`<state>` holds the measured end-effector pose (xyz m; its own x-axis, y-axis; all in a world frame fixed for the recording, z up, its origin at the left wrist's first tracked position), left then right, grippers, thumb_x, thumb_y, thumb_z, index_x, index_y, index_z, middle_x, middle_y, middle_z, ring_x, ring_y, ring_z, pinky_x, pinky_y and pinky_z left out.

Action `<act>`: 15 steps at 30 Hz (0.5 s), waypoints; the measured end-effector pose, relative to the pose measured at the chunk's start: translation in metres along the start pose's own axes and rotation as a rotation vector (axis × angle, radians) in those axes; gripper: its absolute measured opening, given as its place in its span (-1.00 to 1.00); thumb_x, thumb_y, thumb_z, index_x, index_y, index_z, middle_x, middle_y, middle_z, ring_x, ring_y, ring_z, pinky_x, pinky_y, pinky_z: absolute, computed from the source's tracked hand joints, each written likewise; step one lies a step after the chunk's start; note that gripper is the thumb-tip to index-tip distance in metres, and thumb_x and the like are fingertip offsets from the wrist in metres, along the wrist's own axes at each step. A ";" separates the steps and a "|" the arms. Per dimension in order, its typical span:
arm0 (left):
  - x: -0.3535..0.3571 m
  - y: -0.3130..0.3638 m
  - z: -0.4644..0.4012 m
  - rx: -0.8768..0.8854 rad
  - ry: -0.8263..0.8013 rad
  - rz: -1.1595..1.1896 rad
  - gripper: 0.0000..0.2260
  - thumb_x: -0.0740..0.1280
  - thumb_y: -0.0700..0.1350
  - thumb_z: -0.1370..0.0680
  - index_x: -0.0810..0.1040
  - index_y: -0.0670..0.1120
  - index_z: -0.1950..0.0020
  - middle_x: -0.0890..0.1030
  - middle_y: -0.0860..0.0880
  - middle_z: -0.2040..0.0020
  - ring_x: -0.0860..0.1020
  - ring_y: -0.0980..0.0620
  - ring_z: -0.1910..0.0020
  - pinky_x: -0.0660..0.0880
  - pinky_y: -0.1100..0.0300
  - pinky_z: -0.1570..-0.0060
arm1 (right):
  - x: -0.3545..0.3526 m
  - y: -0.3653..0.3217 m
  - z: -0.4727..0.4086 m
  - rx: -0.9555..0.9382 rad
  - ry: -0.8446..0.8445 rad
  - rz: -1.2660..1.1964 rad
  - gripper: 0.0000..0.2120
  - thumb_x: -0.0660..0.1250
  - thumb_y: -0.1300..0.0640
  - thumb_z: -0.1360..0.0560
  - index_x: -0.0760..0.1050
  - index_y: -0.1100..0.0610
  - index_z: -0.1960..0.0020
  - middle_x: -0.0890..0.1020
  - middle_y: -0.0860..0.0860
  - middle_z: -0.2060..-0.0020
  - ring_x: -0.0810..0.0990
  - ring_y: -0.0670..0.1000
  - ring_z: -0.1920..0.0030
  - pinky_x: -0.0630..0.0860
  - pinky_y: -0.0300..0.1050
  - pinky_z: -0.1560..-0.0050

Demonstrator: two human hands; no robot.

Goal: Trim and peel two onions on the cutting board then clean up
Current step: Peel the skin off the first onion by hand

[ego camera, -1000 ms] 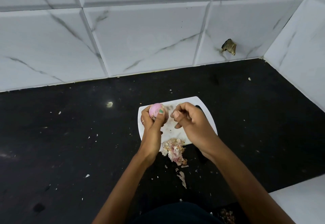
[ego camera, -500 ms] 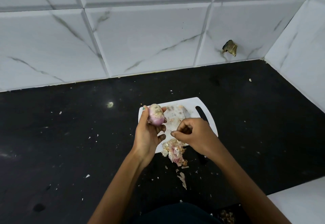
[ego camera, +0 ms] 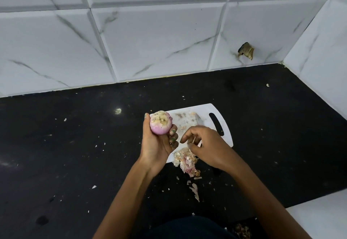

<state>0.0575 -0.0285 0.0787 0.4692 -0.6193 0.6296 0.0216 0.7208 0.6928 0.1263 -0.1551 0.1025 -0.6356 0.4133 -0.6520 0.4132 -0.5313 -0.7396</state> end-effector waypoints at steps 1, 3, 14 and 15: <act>-0.001 -0.001 -0.001 -0.004 0.006 -0.003 -0.46 -0.09 0.31 -0.60 0.43 -0.08 0.13 0.37 0.01 0.39 0.28 0.12 0.46 0.22 0.25 0.42 | 0.000 -0.001 0.000 -0.029 0.025 0.009 -0.77 0.31 0.30 -0.49 0.56 -0.04 0.04 0.48 -0.11 0.04 0.51 -0.16 0.07 0.43 -0.39 0.14; 0.000 -0.002 -0.001 -0.008 0.021 -0.011 -0.45 -0.10 0.32 -0.60 0.43 -0.08 0.15 0.36 0.02 0.41 0.26 0.12 0.47 0.20 0.25 0.43 | -0.001 -0.009 0.000 -0.153 0.165 -0.055 -0.78 0.30 0.31 -0.49 0.57 0.01 0.02 0.45 -0.10 0.00 0.48 -0.16 0.00 0.43 -0.36 0.06; 0.000 -0.008 -0.002 -0.040 0.073 -0.009 -0.42 -0.06 0.27 -0.62 0.61 -0.08 -0.03 0.67 -0.07 0.05 0.64 0.06 0.05 0.60 0.22 0.21 | 0.019 -0.031 -0.001 -0.511 0.492 0.136 -0.75 0.28 0.11 -0.50 0.59 0.13 -0.14 0.58 0.03 -0.09 0.57 -0.01 -0.07 0.57 -0.06 -0.01; 0.000 -0.008 -0.001 -0.043 0.081 -0.008 -0.42 -0.06 0.27 -0.63 0.61 -0.09 -0.04 0.66 -0.09 0.03 0.63 0.05 0.04 0.60 0.22 0.22 | 0.020 -0.030 -0.001 -0.519 0.509 0.130 -0.77 0.30 0.13 -0.49 0.61 0.15 -0.10 0.59 0.04 -0.08 0.59 -0.01 -0.05 0.58 -0.05 0.00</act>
<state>0.0583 -0.0338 0.0726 0.5389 -0.5987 0.5926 0.0623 0.7299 0.6807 0.1019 -0.1302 0.1116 -0.2316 0.7296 -0.6435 0.8000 -0.2334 -0.5527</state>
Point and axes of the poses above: each hand's wrist, its own z-axis away from the middle knuckle, its own x-axis out of the palm, y = z × x, the point moved 2 cm from there along -z, towards the middle knuckle
